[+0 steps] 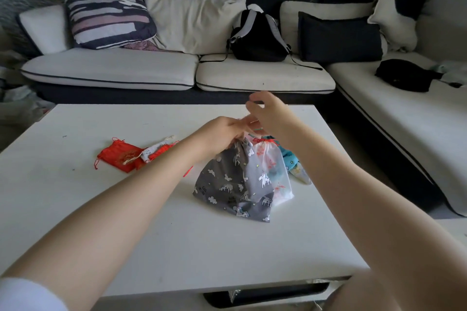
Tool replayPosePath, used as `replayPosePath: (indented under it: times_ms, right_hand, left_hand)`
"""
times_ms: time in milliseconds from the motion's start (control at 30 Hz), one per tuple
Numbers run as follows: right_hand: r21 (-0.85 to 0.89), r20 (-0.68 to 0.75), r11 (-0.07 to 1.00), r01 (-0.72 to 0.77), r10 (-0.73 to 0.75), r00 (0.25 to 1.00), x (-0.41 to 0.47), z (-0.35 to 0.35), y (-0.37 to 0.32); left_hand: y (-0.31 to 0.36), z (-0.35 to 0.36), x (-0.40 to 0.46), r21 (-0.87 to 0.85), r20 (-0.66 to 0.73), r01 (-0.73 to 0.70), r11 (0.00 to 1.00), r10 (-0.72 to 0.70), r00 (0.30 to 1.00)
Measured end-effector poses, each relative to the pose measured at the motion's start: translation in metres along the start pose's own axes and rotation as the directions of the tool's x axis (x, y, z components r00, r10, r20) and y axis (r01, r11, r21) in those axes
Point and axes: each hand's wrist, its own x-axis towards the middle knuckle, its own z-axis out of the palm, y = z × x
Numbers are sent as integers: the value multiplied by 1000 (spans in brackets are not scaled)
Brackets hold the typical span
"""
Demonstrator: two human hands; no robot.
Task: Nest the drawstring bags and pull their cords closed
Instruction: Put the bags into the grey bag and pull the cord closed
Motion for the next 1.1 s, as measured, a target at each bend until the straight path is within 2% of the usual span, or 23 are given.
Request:
replayPosePath:
  times_ms: [67, 300, 367, 467, 600, 733, 867, 933, 1000, 1100]
  right_hand:
    - [-107, 7, 991, 77, -77, 997, -2, 0, 5]
    - [-346, 112, 893, 289, -266, 957, -11, -2, 1]
    - [-391, 142, 861, 325, -293, 946, -11, -3, 0]
    - [-502, 160, 783, 366, -332, 930, -8, -5, 1]
    - [-546, 89, 758, 356, -370, 925, -3, -3, 7]
    - [-607, 53, 708, 362, -418, 907, -3, -4, 11]
    - [-685, 119, 606, 405, -455, 882, -6, -4, 14]
    - [-676, 129, 623, 394, -427, 895, -7, -4, 13]
    - [-614, 131, 720, 322, -310, 942, -8, -5, 9]
    - [-292, 186, 945, 147, -95, 978, -10, -10, 5]
  left_hand:
    - [1, -1, 0, -110, 1, 22, 994, -22, 1000]
    - [3, -8, 1, -130, 3, 55, 990, -56, 998]
    - [2, -8, 0, -72, -9, 18, 997, -19, 1000]
    - [-1, -8, 1, 115, -43, -48, 992, 53, 998]
    - [2, -7, 0, 351, -134, -126, 928, 184, 974]
    - [4, -5, 1, 351, -243, -104, 931, 197, 950]
    - [9, -5, 1, 455, -258, -112, 883, 251, 933]
    - [10, -6, 0, 483, -249, -120, 868, 267, 931]
    - [10, -7, -2, 496, -242, -126, 859, 276, 930]
    - [9, -7, -3, 524, -228, -161, 837, 320, 920]
